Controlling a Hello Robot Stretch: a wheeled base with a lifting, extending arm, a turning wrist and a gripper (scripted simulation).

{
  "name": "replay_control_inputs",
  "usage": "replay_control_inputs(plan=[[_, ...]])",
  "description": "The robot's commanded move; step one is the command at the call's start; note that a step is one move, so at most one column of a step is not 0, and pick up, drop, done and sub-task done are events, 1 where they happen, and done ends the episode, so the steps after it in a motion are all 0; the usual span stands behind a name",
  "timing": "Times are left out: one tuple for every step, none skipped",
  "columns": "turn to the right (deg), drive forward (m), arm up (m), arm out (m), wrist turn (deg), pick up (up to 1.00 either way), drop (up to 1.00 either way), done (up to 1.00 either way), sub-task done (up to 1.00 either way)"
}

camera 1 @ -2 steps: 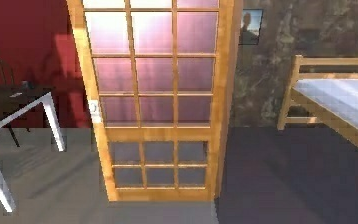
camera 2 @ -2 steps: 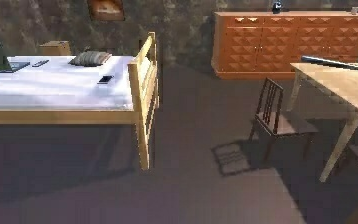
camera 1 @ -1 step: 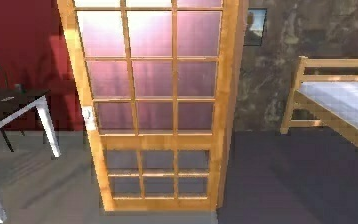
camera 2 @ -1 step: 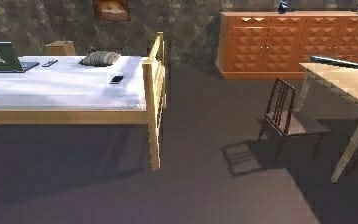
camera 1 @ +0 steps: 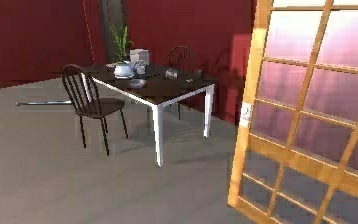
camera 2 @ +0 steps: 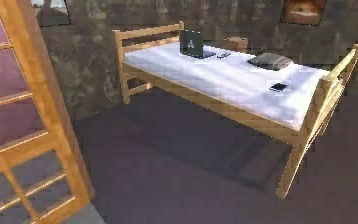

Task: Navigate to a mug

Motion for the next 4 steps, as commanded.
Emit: replay_control_inputs(plan=[[-45.0, 0.00, 0.00, 0.00, 0.0, 0.00, 0.00, 0.00, 0.00], [0.0, 1.00, 0.00, 0.00, 0.0, 0.00, 0.00, 0.00, 0.00], [0.0, 1.00, 0.00, 0.00, 0.0, 0.00, 0.00, 0.00, 0.00], [-3.0, 0.00, 0.00, 0.00, 0.0, 0.00, 0.00, 0.00, 0.00]])
